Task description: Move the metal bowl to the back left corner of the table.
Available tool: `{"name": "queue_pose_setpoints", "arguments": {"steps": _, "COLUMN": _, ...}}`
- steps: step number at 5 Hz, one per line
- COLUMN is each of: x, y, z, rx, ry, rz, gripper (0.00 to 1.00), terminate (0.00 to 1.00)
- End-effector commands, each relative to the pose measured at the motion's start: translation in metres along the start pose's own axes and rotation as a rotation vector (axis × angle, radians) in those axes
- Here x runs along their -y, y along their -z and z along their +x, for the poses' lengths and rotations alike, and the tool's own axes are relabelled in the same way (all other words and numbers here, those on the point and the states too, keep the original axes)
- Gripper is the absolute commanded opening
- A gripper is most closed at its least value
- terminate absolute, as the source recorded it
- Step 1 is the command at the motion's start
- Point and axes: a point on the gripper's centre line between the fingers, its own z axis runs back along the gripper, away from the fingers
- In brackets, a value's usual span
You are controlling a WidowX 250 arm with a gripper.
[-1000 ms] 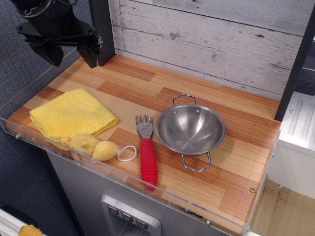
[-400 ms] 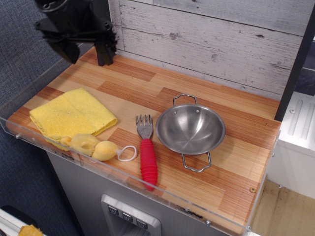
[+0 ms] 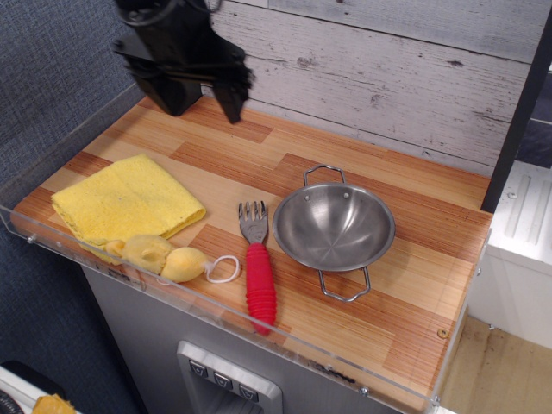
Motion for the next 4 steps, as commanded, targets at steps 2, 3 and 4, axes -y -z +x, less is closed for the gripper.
{"name": "queue_pose_setpoints", "arguments": {"steps": 2, "x": 0.038, "y": 0.038, "z": -0.02, "rx": -0.074, "ry": -0.054, "rz": -0.042, "gripper": 1.0, "terminate": 0.0}}
{"name": "queue_pose_setpoints", "arguments": {"steps": 3, "x": 0.049, "y": 0.049, "z": -0.034, "rx": -0.107, "ry": -0.044, "rz": -0.045, "gripper": 1.0, "terminate": 0.0}}
{"name": "queue_pose_setpoints", "arguments": {"steps": 4, "x": 0.055, "y": 0.056, "z": -0.047, "rx": -0.132, "ry": -0.02, "rz": -0.036, "gripper": 1.0, "terminate": 0.0}}
